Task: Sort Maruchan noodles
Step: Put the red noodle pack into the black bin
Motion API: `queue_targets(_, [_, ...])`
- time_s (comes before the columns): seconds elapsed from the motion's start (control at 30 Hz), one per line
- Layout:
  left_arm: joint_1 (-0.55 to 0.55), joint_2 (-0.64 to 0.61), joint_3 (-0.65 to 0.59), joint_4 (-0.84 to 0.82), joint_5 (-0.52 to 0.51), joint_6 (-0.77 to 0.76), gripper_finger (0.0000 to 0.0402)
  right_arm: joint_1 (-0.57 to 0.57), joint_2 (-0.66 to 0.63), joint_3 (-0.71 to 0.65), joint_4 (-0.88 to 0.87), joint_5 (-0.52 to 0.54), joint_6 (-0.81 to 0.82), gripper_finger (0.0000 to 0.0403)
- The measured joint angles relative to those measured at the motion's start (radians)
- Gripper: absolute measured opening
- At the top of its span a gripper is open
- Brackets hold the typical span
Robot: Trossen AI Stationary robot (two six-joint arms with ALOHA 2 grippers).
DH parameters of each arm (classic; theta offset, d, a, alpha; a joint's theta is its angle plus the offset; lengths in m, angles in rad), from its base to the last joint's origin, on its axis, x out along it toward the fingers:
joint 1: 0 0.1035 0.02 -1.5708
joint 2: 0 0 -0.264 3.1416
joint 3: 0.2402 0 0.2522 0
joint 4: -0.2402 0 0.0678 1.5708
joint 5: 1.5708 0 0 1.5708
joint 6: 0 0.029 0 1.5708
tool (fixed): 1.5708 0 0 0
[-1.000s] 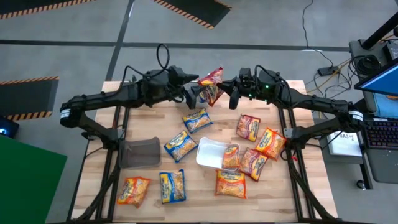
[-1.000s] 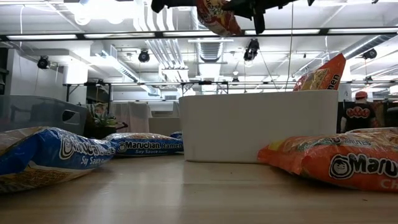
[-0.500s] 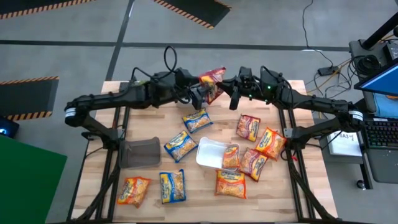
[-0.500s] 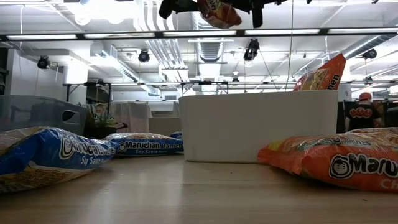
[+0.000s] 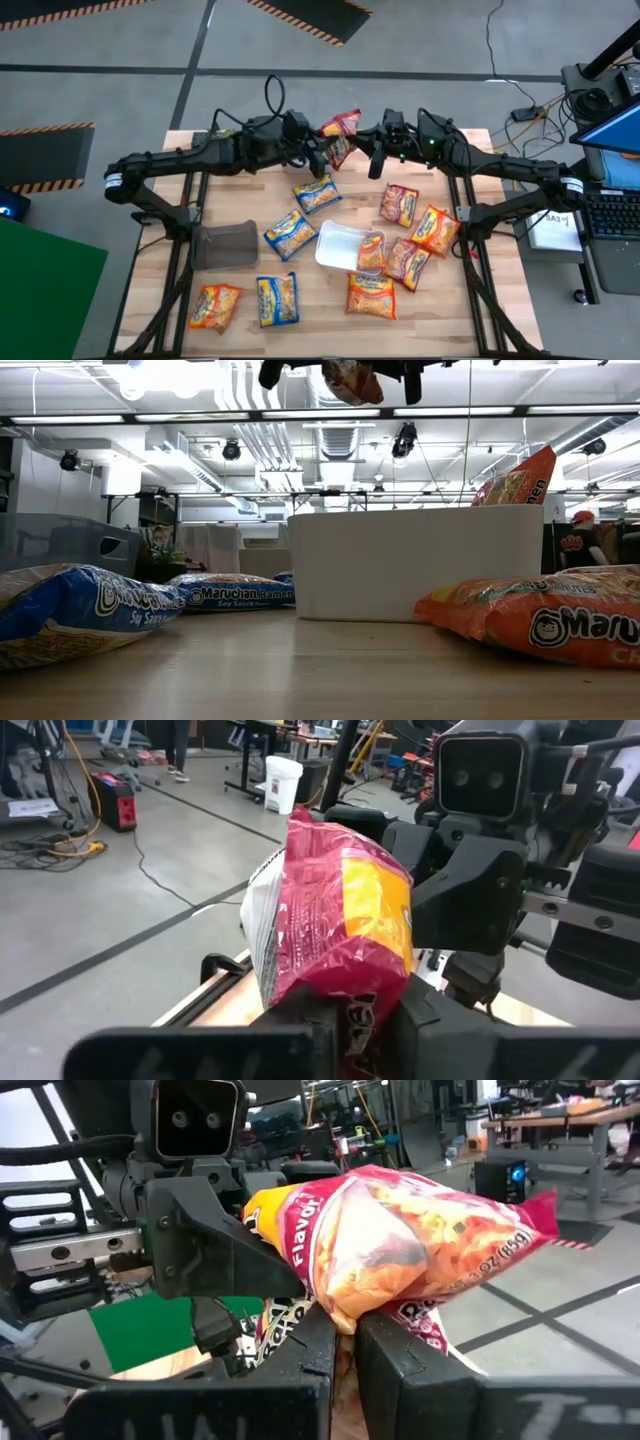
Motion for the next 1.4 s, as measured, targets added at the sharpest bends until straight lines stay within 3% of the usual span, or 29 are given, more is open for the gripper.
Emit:
queue_targets(0.2, [0.000,-0.023,0.008,-0.047,0.001,-0.003,0.0011,0.000,0.001,0.000,-0.005,-0.001,0.100,0.0069])
queue_targets(0.37, [0.001,-0.053,0.086,-0.259,-0.002,-0.003,0.0005,-0.014,-0.004,0.000,-0.006,-0.001,0.207,0.0147])
queue_targets(0.53, [0.000,-0.054,0.285,-0.711,0.005,-0.048,0.0003,-0.045,-0.010,0.001,-0.005,-0.001,0.262,0.0202])
queue_targets(0.7, [-0.002,-0.033,0.485,-1.263,0.103,-0.256,0.0002,-0.086,-0.010,0.001,-0.021,0.000,0.258,0.0221])
queue_targets(0.8, [-0.022,-0.032,0.512,-1.485,0.154,-0.412,0.0002,-0.107,-0.010,0.001,-0.056,0.000,0.255,0.0223])
queue_targets(0.93, [-0.071,-0.099,0.391,-1.366,0.290,-0.547,0.0002,-0.126,-0.009,0.001,-0.098,0.001,0.254,0.0224])
queue_targets(1.07, [-0.128,-0.124,0.252,-1.479,0.314,-0.708,0.0002,-0.132,-0.001,0.001,-0.120,0.000,0.253,0.0224])
queue_targets(1.23, [-0.182,-0.197,0.016,-1.399,0.462,-0.862,0.0001,-0.134,0.014,0.001,-0.134,0.000,0.251,0.0224])
queue_targets(1.4, [-0.215,-0.244,-0.199,-1.405,0.524,-0.940,0.0001,-0.134,0.028,0.001,-0.141,0.000,0.251,0.0224])
